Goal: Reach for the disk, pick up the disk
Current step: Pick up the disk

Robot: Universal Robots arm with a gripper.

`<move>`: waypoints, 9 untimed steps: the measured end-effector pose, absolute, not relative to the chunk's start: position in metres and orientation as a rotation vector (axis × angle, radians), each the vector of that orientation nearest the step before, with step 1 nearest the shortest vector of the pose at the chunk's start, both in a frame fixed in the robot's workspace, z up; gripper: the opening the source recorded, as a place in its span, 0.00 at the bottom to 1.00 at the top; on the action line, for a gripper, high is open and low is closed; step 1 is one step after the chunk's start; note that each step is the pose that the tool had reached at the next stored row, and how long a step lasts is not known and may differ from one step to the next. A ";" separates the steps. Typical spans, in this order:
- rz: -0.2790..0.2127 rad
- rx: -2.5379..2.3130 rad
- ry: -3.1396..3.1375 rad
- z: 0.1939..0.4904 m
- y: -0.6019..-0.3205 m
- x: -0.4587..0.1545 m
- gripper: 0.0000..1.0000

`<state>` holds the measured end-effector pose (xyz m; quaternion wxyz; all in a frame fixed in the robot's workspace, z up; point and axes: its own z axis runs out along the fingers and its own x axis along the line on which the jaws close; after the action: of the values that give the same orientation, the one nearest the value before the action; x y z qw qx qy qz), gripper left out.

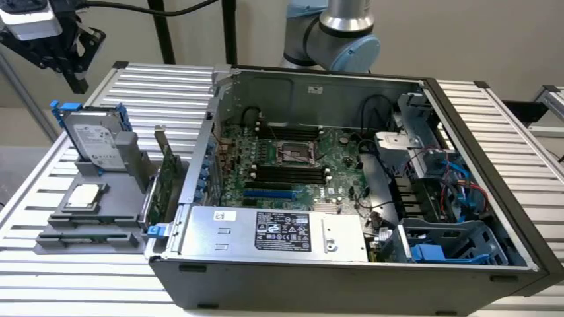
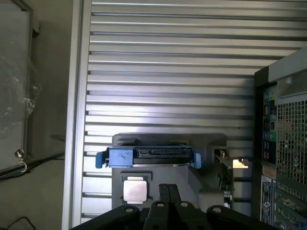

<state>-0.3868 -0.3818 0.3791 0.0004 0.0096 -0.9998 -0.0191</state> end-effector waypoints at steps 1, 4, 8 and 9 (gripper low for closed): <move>-0.060 0.030 -3.140 0.379 -0.382 -0.387 0.11; -0.060 0.030 -3.141 0.379 -0.380 -0.392 0.11; -0.060 0.030 -3.143 0.378 -0.372 -0.408 0.11; -0.060 0.030 -3.143 0.378 -0.368 -0.413 0.11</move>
<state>-0.4130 -0.3684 0.3776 -0.0010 0.0096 -0.9998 -0.0191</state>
